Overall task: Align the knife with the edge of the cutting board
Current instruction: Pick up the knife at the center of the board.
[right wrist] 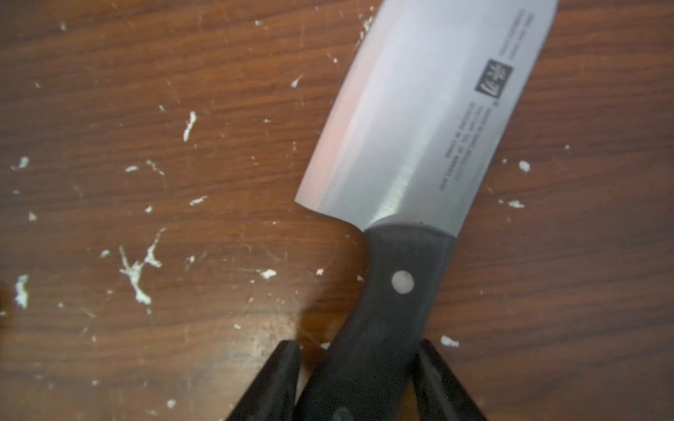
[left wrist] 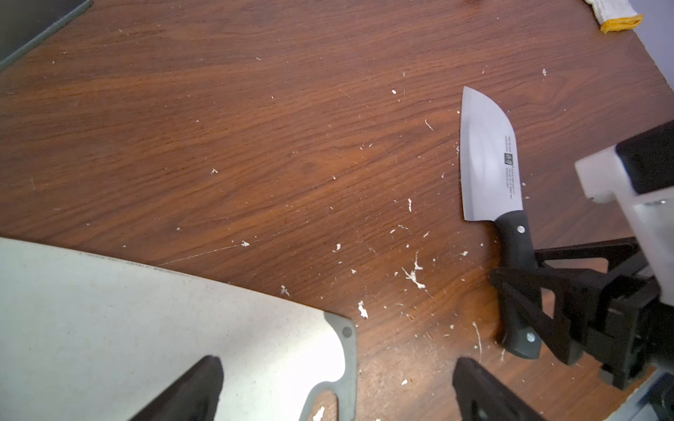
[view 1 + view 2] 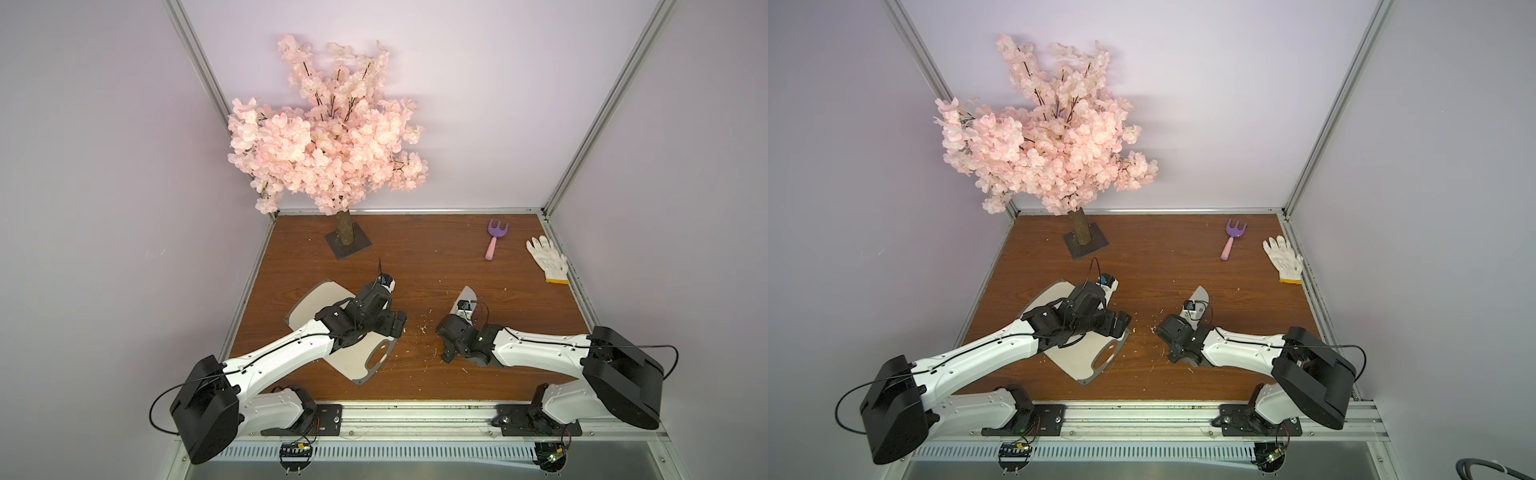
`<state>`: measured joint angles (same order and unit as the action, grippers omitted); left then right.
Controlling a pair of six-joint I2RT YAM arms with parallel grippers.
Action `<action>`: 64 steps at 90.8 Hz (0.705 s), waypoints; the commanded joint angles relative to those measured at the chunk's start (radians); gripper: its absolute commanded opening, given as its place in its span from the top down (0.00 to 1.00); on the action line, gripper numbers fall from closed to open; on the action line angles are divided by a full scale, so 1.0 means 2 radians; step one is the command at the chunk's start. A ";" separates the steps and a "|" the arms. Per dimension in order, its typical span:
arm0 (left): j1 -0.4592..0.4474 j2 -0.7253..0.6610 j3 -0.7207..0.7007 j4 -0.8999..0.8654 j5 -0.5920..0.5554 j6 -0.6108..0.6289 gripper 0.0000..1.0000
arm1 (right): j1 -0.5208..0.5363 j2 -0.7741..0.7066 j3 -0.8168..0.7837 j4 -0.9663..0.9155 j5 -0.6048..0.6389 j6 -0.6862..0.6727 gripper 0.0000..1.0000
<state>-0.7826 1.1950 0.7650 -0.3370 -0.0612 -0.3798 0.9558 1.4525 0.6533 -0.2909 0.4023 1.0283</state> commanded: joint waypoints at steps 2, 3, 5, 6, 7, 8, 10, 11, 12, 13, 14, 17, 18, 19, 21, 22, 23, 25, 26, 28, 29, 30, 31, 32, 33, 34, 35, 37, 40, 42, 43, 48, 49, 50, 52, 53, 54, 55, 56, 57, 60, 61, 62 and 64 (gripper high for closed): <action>-0.004 -0.001 0.006 -0.012 -0.010 0.001 0.00 | 0.002 0.014 0.019 -0.007 0.009 0.009 0.52; -0.004 -0.001 0.006 -0.012 -0.010 0.001 0.00 | 0.002 0.014 0.018 -0.007 0.010 0.009 0.53; -0.004 -0.001 0.006 -0.012 -0.010 0.002 0.00 | 0.002 0.014 0.017 -0.007 0.010 0.011 0.54; -0.004 -0.001 0.006 -0.012 -0.010 0.002 0.00 | 0.002 0.014 0.016 -0.007 0.010 0.011 0.55; -0.004 0.000 0.006 -0.012 -0.010 0.002 0.00 | 0.002 0.014 0.015 -0.007 0.010 0.012 0.55; -0.004 0.000 0.006 -0.012 -0.010 0.002 0.00 | 0.002 0.013 0.015 -0.007 0.010 0.012 0.56; -0.004 0.000 0.007 -0.012 -0.010 0.002 0.00 | 0.002 0.012 0.014 -0.008 0.012 0.013 0.57; -0.004 0.000 0.007 -0.012 -0.011 0.003 0.00 | 0.002 0.012 0.013 -0.008 0.012 0.014 0.57; -0.004 0.000 0.007 -0.012 -0.011 0.003 0.00 | 0.002 0.011 0.013 -0.008 0.013 0.014 0.58; -0.004 0.000 0.007 -0.012 -0.011 0.003 0.00 | 0.002 0.010 0.013 -0.009 0.014 0.015 0.58; -0.004 0.001 0.007 -0.012 -0.011 0.003 0.00 | 0.002 0.009 0.013 -0.009 0.014 0.015 0.59; -0.004 0.000 0.007 -0.013 -0.011 0.003 0.00 | 0.002 0.008 0.012 -0.011 0.016 0.016 0.61; -0.004 0.000 0.007 -0.013 -0.010 0.003 0.00 | 0.002 0.007 0.012 -0.011 0.017 0.016 0.62; -0.004 0.001 0.007 -0.013 -0.011 0.003 0.00 | 0.002 0.007 0.012 -0.011 0.018 0.015 0.62; -0.004 0.001 0.007 -0.013 -0.011 0.003 0.00 | 0.002 0.006 0.012 -0.012 0.020 0.015 0.63; -0.004 0.001 0.007 -0.013 -0.011 0.004 0.00 | 0.002 0.005 0.012 -0.013 0.021 0.015 0.64; -0.004 0.001 0.008 -0.013 -0.011 0.004 0.00 | 0.001 0.005 0.012 -0.014 0.022 0.015 0.65; -0.004 0.001 0.008 -0.013 -0.011 0.004 0.00 | 0.001 0.004 0.013 -0.016 0.024 0.015 0.67; -0.004 0.001 0.008 -0.013 -0.011 0.004 0.00 | 0.001 0.004 0.013 -0.017 0.025 0.015 0.68; -0.004 0.001 0.008 -0.014 -0.011 0.004 0.00 | 0.001 0.003 0.014 -0.018 0.027 0.015 0.69; -0.004 0.002 0.008 -0.013 -0.011 0.004 0.00 | 0.001 0.004 0.014 -0.019 0.028 0.015 0.70; -0.004 0.002 0.008 -0.014 -0.011 0.005 0.00 | 0.001 0.003 0.014 -0.020 0.029 0.015 0.71; -0.004 0.002 0.009 -0.014 -0.011 0.004 0.00 | 0.000 0.003 0.015 -0.020 0.031 0.014 0.71; -0.004 0.002 0.008 -0.014 -0.011 0.005 0.00 | -0.001 0.004 0.015 -0.021 0.032 0.014 0.73; -0.004 0.002 0.008 -0.014 -0.011 0.005 0.00 | -0.001 0.004 0.015 -0.021 0.033 0.013 0.74; -0.004 0.002 0.008 -0.015 -0.011 0.005 0.00 | -0.002 0.003 0.015 -0.021 0.034 0.012 0.74; -0.004 0.002 0.008 -0.015 -0.011 0.005 0.00 | -0.002 0.003 0.015 -0.021 0.034 0.010 0.75; -0.004 0.002 0.008 -0.015 -0.011 0.005 0.00 | -0.004 0.003 0.015 -0.020 0.035 0.007 0.77; -0.004 0.002 0.008 -0.015 -0.011 0.006 0.00 | -0.007 0.001 0.015 -0.019 0.037 0.002 0.80; -0.004 0.001 0.008 -0.015 -0.011 0.006 0.00 | -0.009 0.001 0.014 -0.016 0.038 -0.003 0.83; -0.004 0.001 0.008 -0.015 -0.011 0.006 0.00 | -0.011 0.000 0.014 -0.014 0.038 -0.007 0.84; -0.004 -0.001 0.008 -0.015 -0.012 0.006 0.00 | -0.019 -0.002 0.012 -0.002 0.036 -0.027 0.90; -0.004 0.000 0.009 -0.015 -0.013 0.006 0.00 | -0.020 -0.003 0.012 -0.001 0.036 -0.030 0.92; -0.004 0.000 0.009 -0.015 -0.013 0.006 0.00 | -0.022 -0.004 0.013 0.000 0.036 -0.033 0.94; -0.004 -0.001 0.008 -0.016 -0.014 0.007 0.00 | -0.027 -0.005 0.014 0.001 0.037 -0.039 0.97; -0.004 -0.001 0.009 -0.016 -0.014 0.007 0.00 | -0.029 -0.006 0.014 0.001 0.037 -0.043 0.98; -0.004 -0.001 0.009 -0.016 -0.015 0.007 0.00 | -0.032 -0.007 0.014 0.003 0.037 -0.047 1.00; -0.004 -0.001 0.009 -0.016 -0.015 0.007 0.00 | -0.033 -0.008 0.015 0.005 0.037 -0.051 1.00; -0.004 -0.001 0.009 -0.016 -0.015 0.007 0.00 | -0.036 -0.009 0.016 0.007 0.037 -0.055 1.00; -0.004 -0.001 0.009 -0.016 -0.015 0.007 0.00 | -0.037 -0.009 0.016 0.008 0.037 -0.059 1.00; -0.004 -0.002 0.008 -0.016 -0.016 0.007 0.00 | -0.046 -0.012 0.019 0.011 0.036 -0.070 1.00; -0.004 -0.002 0.008 -0.016 -0.015 0.007 0.00 | -0.046 -0.012 0.019 0.011 0.036 -0.070 1.00; -0.004 -0.002 0.009 -0.016 -0.015 0.007 0.00 | -0.048 -0.012 0.020 0.011 0.035 -0.074 1.00; -0.004 -0.002 0.009 -0.017 -0.015 0.007 0.00 | -0.055 -0.014 0.022 0.013 0.034 -0.081 1.00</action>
<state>-0.7826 1.1950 0.7650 -0.3374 -0.0757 -0.3763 0.8856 1.4662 0.6731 -0.2863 0.4328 0.9615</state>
